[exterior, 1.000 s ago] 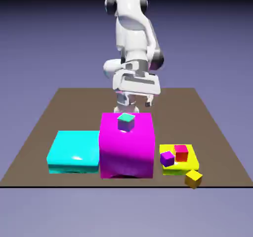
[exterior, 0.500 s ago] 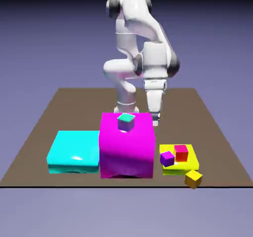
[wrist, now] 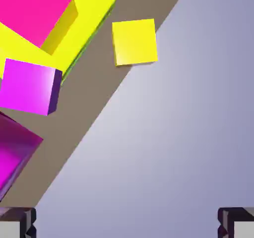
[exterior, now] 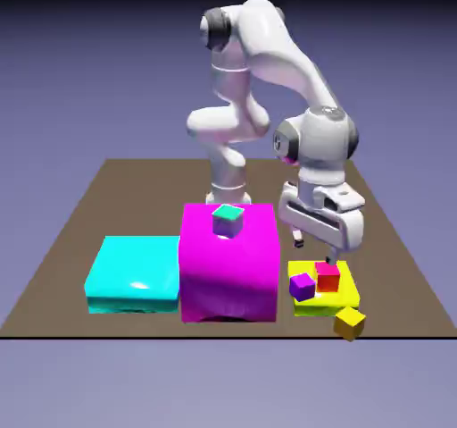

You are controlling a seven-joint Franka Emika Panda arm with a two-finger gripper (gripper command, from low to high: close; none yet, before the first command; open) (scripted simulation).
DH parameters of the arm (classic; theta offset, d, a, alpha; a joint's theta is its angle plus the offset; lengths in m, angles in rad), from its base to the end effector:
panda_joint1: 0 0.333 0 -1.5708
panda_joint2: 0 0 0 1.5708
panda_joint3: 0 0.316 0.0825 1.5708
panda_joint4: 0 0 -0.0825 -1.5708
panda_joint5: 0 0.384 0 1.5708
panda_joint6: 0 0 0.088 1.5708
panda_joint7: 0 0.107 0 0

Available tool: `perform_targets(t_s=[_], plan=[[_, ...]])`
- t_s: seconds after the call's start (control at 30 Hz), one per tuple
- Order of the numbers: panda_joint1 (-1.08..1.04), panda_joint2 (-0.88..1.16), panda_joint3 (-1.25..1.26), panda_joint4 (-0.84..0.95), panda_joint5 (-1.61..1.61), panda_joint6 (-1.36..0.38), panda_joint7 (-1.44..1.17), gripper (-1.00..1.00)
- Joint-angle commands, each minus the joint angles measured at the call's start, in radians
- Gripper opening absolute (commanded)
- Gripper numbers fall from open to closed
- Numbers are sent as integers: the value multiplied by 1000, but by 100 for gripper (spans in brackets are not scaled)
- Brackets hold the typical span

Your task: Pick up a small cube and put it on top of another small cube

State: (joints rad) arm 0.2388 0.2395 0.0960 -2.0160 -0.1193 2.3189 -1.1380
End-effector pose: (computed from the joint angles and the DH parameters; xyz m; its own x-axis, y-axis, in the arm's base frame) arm 0.5674 0.1932 0.3409 0.0247 0.9990 -0.0370 0.9961 -0.0214 0.0859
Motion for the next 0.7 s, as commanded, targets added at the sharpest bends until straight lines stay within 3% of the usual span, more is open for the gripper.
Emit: perform_targets(t_s=[0.0, 0.67], plan=[[5, 19, 2, 18, -3, -17, -44, 0], [110, 393, 47, 386, -58, -349, -913, 0]])
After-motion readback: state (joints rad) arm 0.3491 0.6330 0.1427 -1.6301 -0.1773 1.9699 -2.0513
